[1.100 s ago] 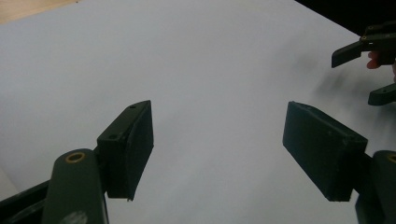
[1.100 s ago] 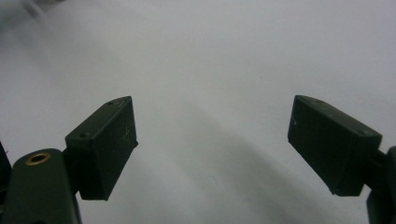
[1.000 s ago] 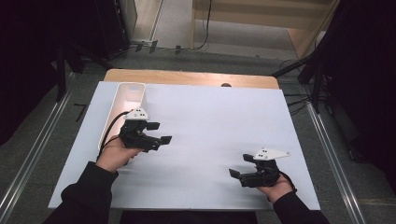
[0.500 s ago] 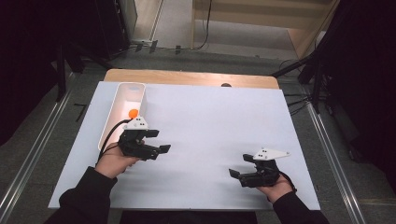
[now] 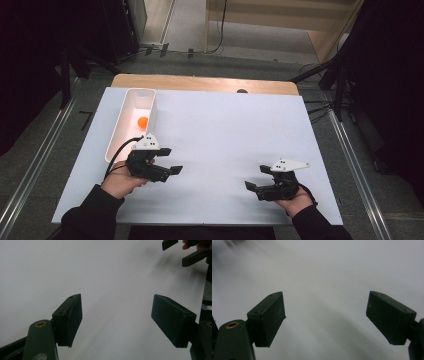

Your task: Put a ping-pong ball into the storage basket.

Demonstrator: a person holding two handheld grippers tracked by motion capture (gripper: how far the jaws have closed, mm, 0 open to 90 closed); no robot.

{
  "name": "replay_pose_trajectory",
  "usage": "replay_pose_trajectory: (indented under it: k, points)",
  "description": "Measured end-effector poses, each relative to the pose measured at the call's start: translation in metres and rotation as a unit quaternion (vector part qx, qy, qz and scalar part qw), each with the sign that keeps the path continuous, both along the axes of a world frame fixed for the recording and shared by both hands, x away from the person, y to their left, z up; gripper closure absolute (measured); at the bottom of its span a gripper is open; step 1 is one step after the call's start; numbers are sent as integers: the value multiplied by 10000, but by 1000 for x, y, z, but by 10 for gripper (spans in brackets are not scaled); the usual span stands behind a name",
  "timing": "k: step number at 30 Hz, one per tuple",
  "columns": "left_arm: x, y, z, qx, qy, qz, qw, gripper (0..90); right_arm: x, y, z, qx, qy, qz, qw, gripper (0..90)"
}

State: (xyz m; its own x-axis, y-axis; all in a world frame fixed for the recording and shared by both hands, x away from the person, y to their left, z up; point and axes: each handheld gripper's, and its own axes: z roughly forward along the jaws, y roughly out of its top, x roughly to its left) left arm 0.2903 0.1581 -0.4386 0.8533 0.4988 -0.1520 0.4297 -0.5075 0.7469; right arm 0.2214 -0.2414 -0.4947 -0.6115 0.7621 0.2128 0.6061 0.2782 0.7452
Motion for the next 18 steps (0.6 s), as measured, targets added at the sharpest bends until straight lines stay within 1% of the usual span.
replay_pose_trajectory:
  k: [2,5,8,10,16,18]
  points:
    - [-2,0,-2,18,-37,-9,10000,253,0,0,0,-7,0,2,10000,142]
    - [-5,1,-5,20,-41,-53,10000,253,1,1,0,-8,-28,33,10000,141]
    - [-8,2,-7,126,-97,-149,9998,253,1,1,0,3,-11,36,10000,142]
    - [-9,3,-9,145,-123,-170,9997,253,1,1,0,11,-7,35,10000,142]
    - [-13,6,-15,124,-74,-204,9997,252,1,1,0,6,-9,37,10000,142]
    - [-14,8,-17,140,-93,-220,9996,252,1,1,0,2,-10,37,10000,142]
